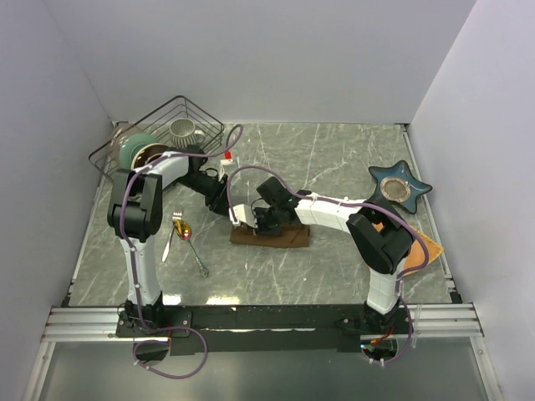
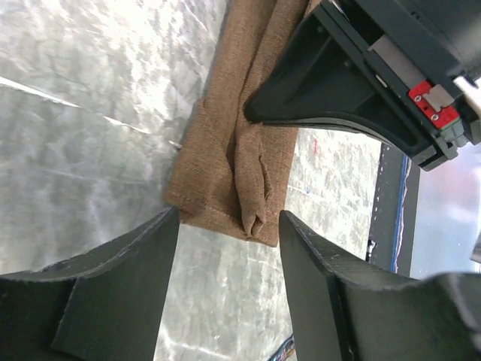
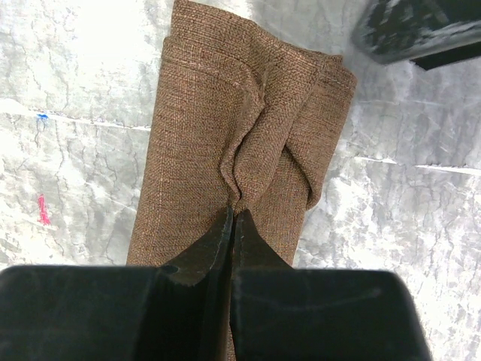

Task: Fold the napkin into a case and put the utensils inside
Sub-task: Stuff the top corner of the smaller-rectangle-folded napkin into the folded napkin.

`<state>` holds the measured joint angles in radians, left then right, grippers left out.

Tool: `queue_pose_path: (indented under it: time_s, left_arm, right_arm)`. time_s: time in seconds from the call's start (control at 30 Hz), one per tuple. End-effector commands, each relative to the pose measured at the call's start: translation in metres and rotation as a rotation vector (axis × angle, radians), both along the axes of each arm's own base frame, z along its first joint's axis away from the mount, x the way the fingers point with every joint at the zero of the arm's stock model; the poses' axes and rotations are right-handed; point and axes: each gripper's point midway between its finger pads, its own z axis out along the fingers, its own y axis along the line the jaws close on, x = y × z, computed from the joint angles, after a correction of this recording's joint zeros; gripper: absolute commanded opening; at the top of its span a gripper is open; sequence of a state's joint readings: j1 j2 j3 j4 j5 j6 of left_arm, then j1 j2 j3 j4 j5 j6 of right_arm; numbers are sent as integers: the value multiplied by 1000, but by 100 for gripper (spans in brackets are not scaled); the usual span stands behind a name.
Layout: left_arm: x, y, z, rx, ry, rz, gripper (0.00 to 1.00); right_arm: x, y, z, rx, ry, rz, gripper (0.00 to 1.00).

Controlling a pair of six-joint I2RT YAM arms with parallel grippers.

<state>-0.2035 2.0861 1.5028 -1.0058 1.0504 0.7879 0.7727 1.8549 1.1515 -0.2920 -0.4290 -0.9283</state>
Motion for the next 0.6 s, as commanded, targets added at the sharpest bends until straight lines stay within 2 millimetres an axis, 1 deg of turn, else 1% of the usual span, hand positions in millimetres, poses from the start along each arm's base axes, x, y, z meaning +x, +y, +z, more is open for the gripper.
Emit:
queue_pose_path:
  time_s: [0.0, 0.13, 0.17, 0.23, 0.27, 0.33, 0.37, 0.43, 0.57]
  left_arm:
    - [0, -12, 19, -106, -72, -6, 63]
    - [-1, -13, 16, -112, -99, 29, 64]
    - [-1, -13, 16, -111, -103, 37, 63]
    - [-8, -13, 15, -117, -84, 59, 63]
    - [-5, -14, 16, -127, -101, 68, 63]
    - [-12, -15, 16, -144, -74, 77, 62]
    - [-13, -16, 15, -152, -73, 77, 62]
    - [-18, -16, 14, -162, -56, 79, 62]
    - [-19, -16, 14, -166, -57, 91, 62]
  right_arm:
    - [7, 8, 9, 18, -6, -16, 0]
    - [7, 11, 10, 21, 10, -23, 0]
    - [8, 12, 14, 28, 8, -23, 0]
    - [8, 14, 16, 35, 14, -28, 0]
    - [10, 16, 21, 46, 13, -30, 0]
    - [9, 17, 23, 51, 26, -35, 0]
    - [10, 18, 25, 55, 31, -37, 0]
    - [8, 17, 25, 48, 44, -41, 0]
    - [8, 16, 26, 39, 60, -48, 0]
